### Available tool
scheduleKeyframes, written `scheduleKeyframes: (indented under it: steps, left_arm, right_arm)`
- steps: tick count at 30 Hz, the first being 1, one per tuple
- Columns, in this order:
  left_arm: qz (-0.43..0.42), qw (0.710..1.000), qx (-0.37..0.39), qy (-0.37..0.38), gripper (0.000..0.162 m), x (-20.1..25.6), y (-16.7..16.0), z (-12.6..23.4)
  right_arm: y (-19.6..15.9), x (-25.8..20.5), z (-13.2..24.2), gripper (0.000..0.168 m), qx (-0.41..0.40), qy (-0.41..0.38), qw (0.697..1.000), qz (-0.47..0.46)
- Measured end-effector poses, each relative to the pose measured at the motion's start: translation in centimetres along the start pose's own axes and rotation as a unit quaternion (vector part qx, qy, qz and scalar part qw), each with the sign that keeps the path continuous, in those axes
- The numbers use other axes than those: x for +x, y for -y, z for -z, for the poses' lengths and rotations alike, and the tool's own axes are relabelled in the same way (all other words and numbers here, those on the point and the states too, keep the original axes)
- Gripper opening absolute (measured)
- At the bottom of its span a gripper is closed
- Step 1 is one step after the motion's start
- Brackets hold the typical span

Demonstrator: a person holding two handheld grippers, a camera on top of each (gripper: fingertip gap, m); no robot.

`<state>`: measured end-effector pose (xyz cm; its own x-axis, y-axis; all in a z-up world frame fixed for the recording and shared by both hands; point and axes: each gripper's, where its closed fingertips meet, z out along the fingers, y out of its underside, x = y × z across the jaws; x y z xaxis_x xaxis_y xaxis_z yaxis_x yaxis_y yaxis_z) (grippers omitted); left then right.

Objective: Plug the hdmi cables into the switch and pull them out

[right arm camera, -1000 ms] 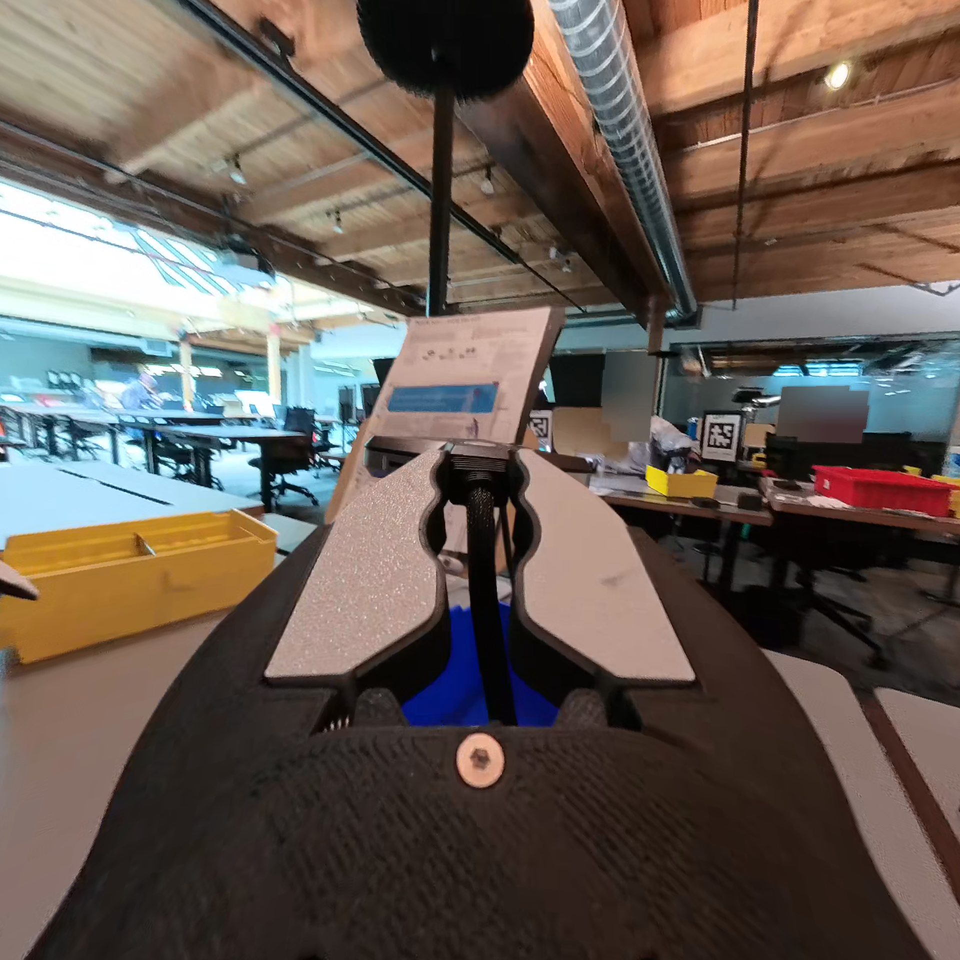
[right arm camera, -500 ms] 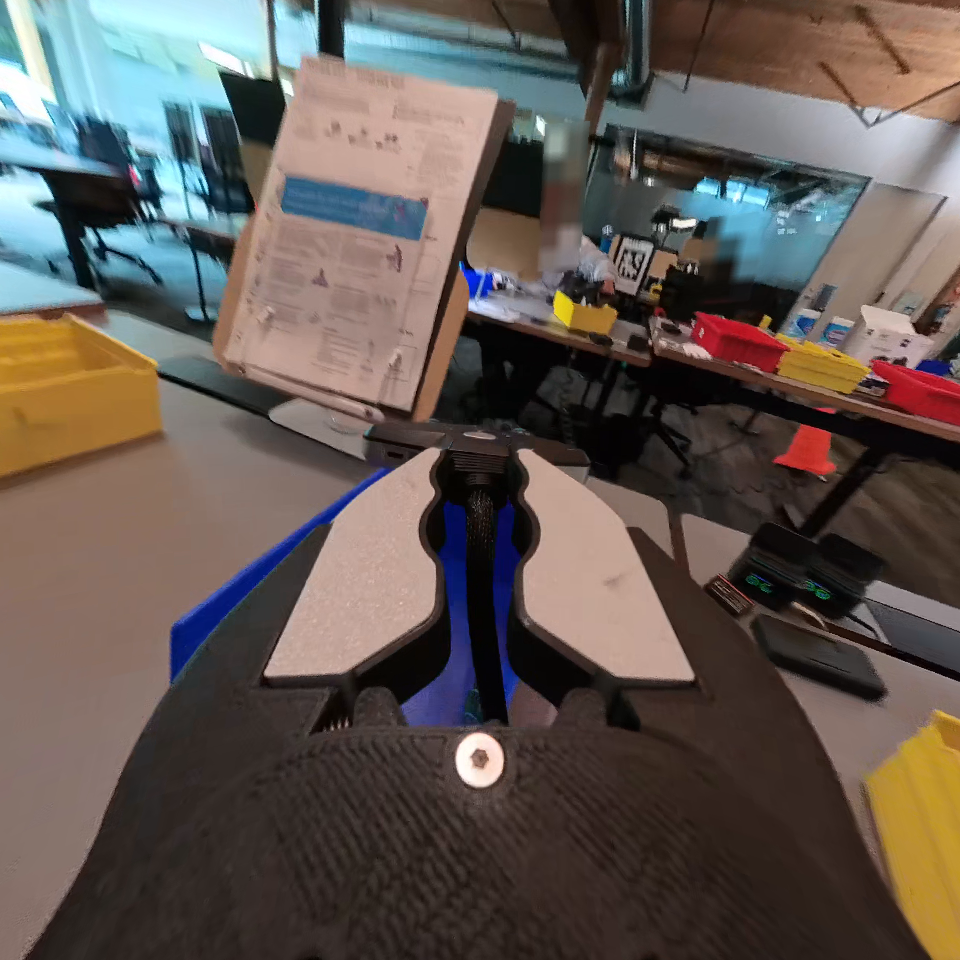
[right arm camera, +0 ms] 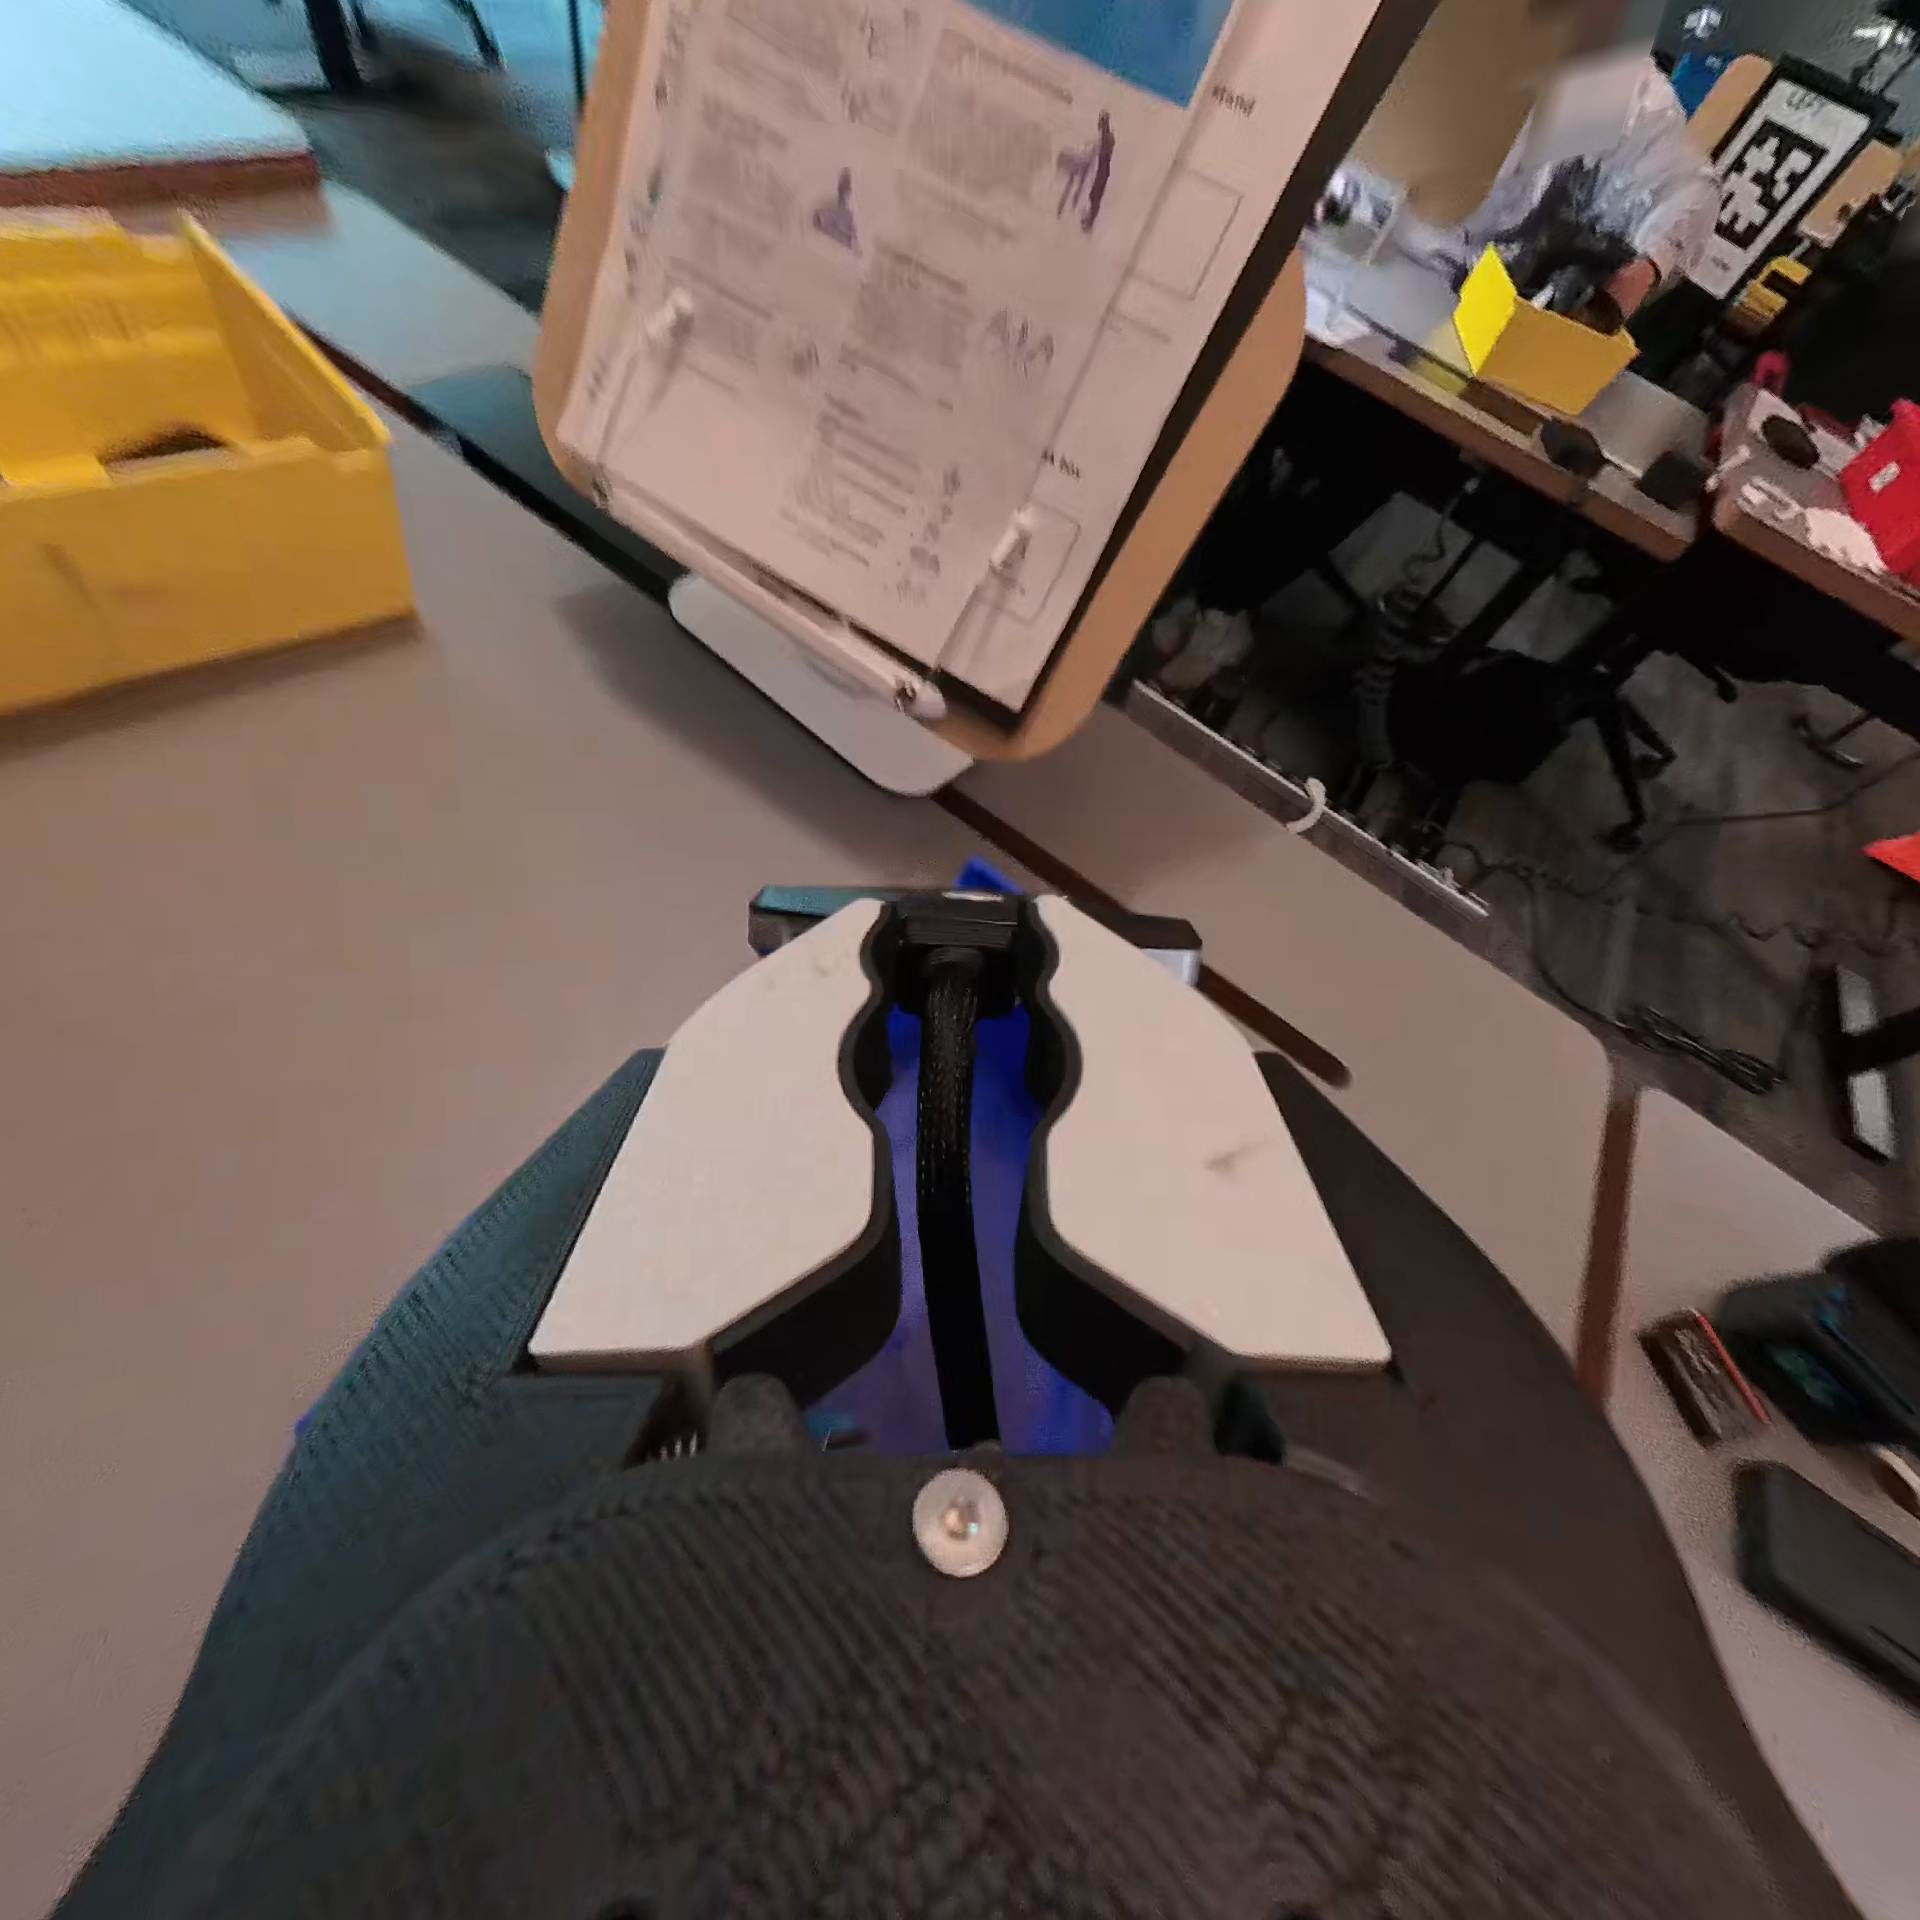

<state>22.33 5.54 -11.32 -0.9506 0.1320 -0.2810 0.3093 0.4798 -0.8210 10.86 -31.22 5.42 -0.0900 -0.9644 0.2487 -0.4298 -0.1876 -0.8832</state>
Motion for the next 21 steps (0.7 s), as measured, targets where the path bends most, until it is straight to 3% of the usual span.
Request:
scheduleKeyframes:
  steps: [5, 8, 13, 15, 18, 21]
  left_arm:
    - [-0.002, 1.000, -0.004, -0.003, 0.045, 0.2, -0.1, -0.1]
    - [-0.006, 1.000, -0.008, -0.006, 0.045, 0.4, -0.3, -0.2]
    - [-0.005, 1.000, -0.011, -0.009, 0.045, 0.6, -0.3, -0.5]
    - [-0.007, 1.000, -0.014, -0.013, 0.045, 0.8, -0.3, -0.6]
    - [-0.008, 1.000, -0.022, -0.018, 0.045, 1.1, -0.5, -1.0]
    - [-0.017, 0.999, -0.036, -0.019, 0.046, 1.4, -0.9, -1.2]
  right_arm:
    - [0.6, 1.5, -1.4, 0.021, 0.092, 0.047, 0.994, -0.047]
    - [-1.6, 3.0, -1.3, 0.022, 0.113, 0.035, 0.993, -0.003]
    - [-7.2, 4.7, 0.6, 0.016, 0.068, 0.009, 0.997, 0.043]
    - [-9.8, 4.3, 1.2, 0.034, 0.013, 0.023, 0.998, 0.061]
    - [-12.0, 5.2, 2.5, 0.070, -0.049, -0.019, 0.995, 0.081]
    - [-12.6, 5.0, 5.3, 0.086, -0.084, -0.018, 0.996, 0.014]
